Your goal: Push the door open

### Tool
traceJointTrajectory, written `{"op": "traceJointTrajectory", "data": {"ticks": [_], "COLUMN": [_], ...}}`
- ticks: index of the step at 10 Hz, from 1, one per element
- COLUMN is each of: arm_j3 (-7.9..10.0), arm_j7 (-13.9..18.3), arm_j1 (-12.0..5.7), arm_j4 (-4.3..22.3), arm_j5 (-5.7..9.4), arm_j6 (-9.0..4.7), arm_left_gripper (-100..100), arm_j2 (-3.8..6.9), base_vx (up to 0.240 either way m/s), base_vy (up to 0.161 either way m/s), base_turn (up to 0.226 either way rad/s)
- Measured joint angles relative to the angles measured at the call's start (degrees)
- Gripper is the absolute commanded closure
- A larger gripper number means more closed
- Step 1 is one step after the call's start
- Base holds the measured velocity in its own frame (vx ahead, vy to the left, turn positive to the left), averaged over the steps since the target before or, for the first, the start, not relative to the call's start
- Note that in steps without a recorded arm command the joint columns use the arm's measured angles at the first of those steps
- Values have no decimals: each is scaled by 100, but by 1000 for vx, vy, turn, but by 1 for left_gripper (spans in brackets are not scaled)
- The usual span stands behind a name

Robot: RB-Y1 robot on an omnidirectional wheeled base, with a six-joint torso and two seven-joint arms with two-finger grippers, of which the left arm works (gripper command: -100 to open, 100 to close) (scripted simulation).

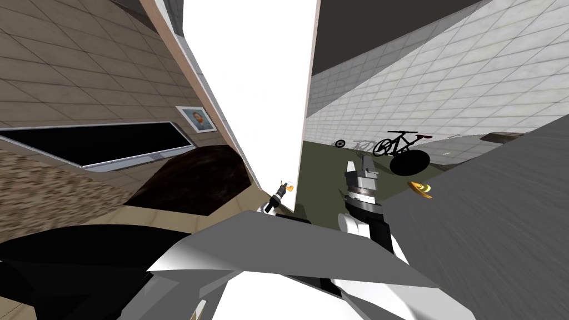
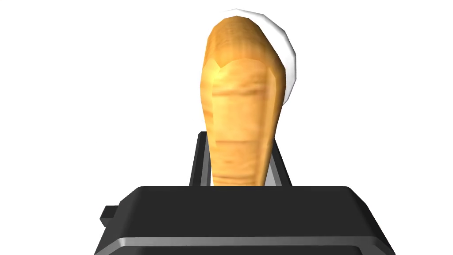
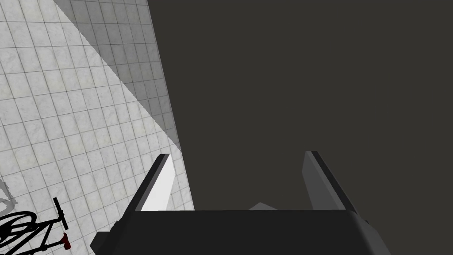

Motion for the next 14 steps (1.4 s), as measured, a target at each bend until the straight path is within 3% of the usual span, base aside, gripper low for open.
{"op": "traceJointTrajectory", "data": {"ticks": [2, 5, 7, 8, 9, 10, 12, 14], "arm_j3": [74, 278, 461, 501, 607, 658, 828, 964], "arm_j7": [-3, -91, -185, -219, -264, -271, -320, -390], "arm_j1": [111, 101, -39, 43, -51, 37, -63, -9], "arm_j4": [-225, -222, 52, -95, 63, -85, 72, -9], "arm_j5": [36, 132, 218, 232, 283, 306, 387, 445], "arm_j6": [105, 162, 51, 95, 44, 125, 88, 143], "arm_left_gripper": [100, 100, 100, 100, 100, 100, 100, 100], "arm_j2": [64, 71, 20, 26, 1, 30, 29, 7], "base_vx": [136, 130, 132, 122, 147, 142, 132, 174], "base_vy": [-143, -130, -136, -138, -152, -152, -163, -121], "base_turn": [73, 50, 59, 65, 63, 80, 67, 54]}}
